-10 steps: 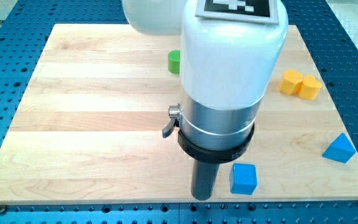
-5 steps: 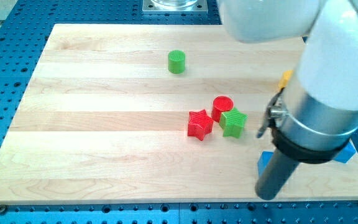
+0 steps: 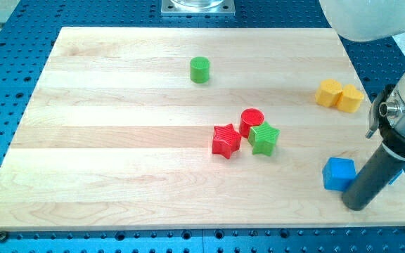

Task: Move the blue cube into the triangle

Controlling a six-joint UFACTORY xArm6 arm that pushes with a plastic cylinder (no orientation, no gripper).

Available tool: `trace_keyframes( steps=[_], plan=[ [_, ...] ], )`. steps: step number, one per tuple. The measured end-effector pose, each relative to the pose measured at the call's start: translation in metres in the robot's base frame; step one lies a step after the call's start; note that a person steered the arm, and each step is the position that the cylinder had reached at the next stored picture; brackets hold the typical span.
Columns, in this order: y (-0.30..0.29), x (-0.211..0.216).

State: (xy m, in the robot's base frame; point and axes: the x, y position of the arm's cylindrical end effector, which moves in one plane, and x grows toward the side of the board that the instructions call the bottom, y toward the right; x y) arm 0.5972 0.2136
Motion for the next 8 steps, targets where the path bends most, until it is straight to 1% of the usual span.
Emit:
trace_keyframes(
  steps=[1,2,3,4,5,6,7,8],
  plan=[
    [-0.007,0.0],
    [-0.048,-0.001],
    [-0.06,-0.014],
    [-0.042,-0.036],
    [-0.019,-0.037],
    [-0.008,-0.039],
    [-0.003,-0.074],
    [0.007,-0.121]
  ],
)
